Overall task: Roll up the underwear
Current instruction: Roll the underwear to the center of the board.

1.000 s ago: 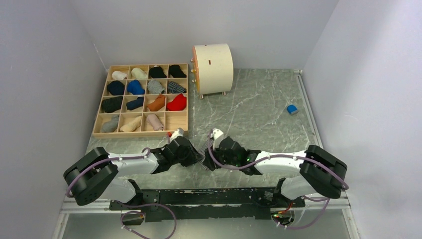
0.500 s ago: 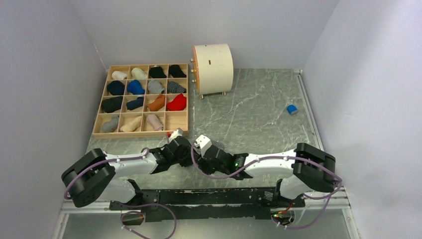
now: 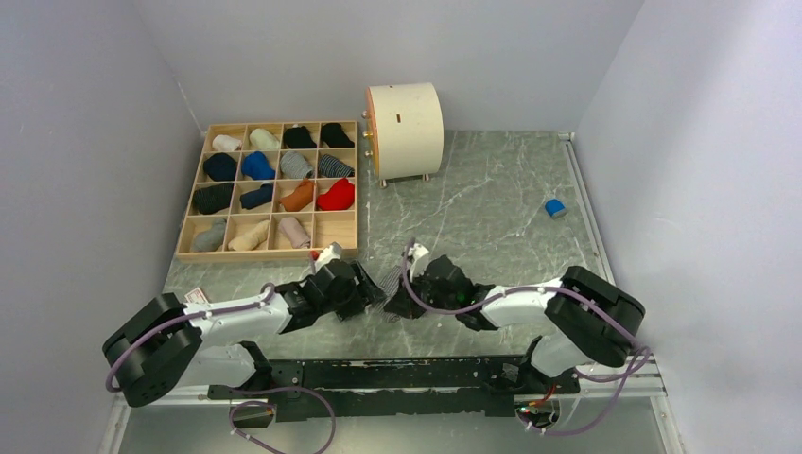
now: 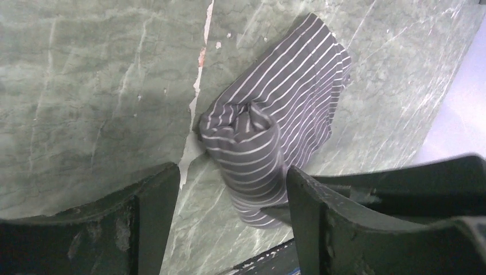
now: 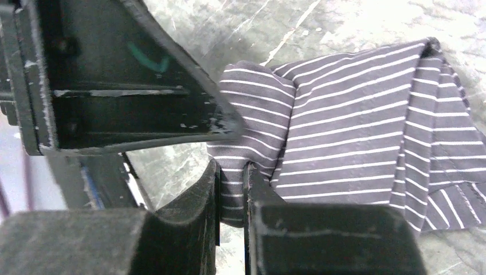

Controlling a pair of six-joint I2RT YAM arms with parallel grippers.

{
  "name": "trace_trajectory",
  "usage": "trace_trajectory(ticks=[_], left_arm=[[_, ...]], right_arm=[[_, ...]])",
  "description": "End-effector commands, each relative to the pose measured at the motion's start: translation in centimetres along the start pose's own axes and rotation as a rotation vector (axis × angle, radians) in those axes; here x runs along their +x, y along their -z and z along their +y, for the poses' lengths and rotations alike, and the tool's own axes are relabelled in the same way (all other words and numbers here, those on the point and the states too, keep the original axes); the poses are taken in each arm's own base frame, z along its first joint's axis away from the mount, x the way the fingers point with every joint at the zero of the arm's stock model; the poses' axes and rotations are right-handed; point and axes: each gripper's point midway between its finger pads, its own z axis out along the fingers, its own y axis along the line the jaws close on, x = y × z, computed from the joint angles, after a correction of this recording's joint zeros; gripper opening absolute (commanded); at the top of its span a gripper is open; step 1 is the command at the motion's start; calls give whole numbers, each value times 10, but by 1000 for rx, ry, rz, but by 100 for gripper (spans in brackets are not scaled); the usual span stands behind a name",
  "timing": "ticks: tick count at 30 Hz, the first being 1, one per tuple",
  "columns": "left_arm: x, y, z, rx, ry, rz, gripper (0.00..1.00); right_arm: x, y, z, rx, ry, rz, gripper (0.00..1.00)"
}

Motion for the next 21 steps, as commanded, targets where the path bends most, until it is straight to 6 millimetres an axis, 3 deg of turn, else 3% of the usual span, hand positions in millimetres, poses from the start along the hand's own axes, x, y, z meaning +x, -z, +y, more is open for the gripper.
trace_trajectory(ticks=[1, 10, 14, 17, 21], left_arm=[[-9, 4, -5, 42, -18, -53, 73], [-10, -11, -22, 71, -69, -43, 67], [-7, -24, -24, 52, -89, -23, 56], [-3, -34, -18, -8, -91, 0, 44], [2, -37, -9, -36, -73, 19, 39]], right_arm=[[1, 9, 13, -214, -174, 21, 7], [5, 15, -30, -209, -392, 32, 7], [3, 15, -38, -197, -413, 44, 10], [-6, 15, -41, -157, -371, 60, 25], [-34, 23, -49, -42, -221, 45, 40]])
